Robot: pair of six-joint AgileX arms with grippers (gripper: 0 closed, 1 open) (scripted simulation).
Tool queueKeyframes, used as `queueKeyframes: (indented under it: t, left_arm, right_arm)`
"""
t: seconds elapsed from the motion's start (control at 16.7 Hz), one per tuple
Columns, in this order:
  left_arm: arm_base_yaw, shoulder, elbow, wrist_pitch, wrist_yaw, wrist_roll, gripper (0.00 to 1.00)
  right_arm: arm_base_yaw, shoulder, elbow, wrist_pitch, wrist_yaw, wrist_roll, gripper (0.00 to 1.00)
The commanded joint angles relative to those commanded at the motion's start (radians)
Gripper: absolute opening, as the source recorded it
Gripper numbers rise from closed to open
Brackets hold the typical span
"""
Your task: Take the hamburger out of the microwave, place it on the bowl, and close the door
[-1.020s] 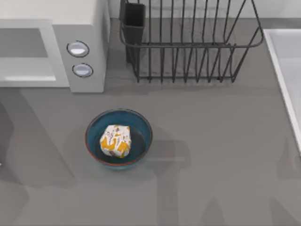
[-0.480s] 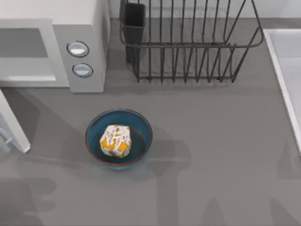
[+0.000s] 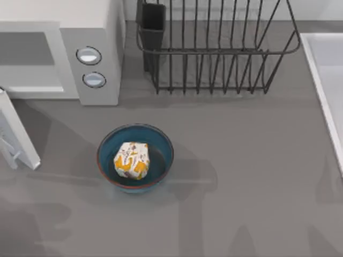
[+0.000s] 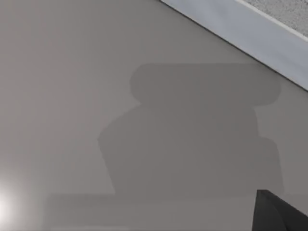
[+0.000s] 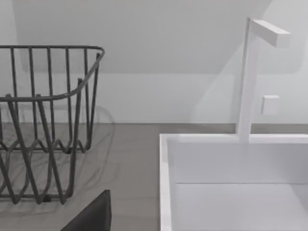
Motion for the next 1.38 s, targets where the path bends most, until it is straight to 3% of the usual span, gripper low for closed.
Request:
queueKeyframes:
  t: [0.18,0.48,0.66,1.08,1.38]
  left_arm:
    - [-0.098,-0.029,-0.019,0.002,-0.073,-0.08,0.0]
    - [-0.403,-0.116,-0.07,0.009,-0.257,-0.283,0.0]
    - [-0.507,-0.163,-0.096,0.012,-0.341,-0.375,0.0]
    - [-0.52,-0.152,-0.085,0.021,-0.353,-0.39,0.0]
    - [-0.525,0.067,0.041,0.107,-0.354,-0.39,0.0]
  right_arm:
    - [0.0,0.0,0.0,0.0,0.0,0.0,1.0]
    - [0.0,0.0,0.0,0.0,0.0,0.0,1.0]
    - [0.0,0.0,0.0,0.0,0.0,0.0,1.0]
    - [0.0,0.0,0.0,0.0,0.0,0.0,1.0]
    - [0.0,0.0,0.0,0.0,0.0,0.0,1.0]
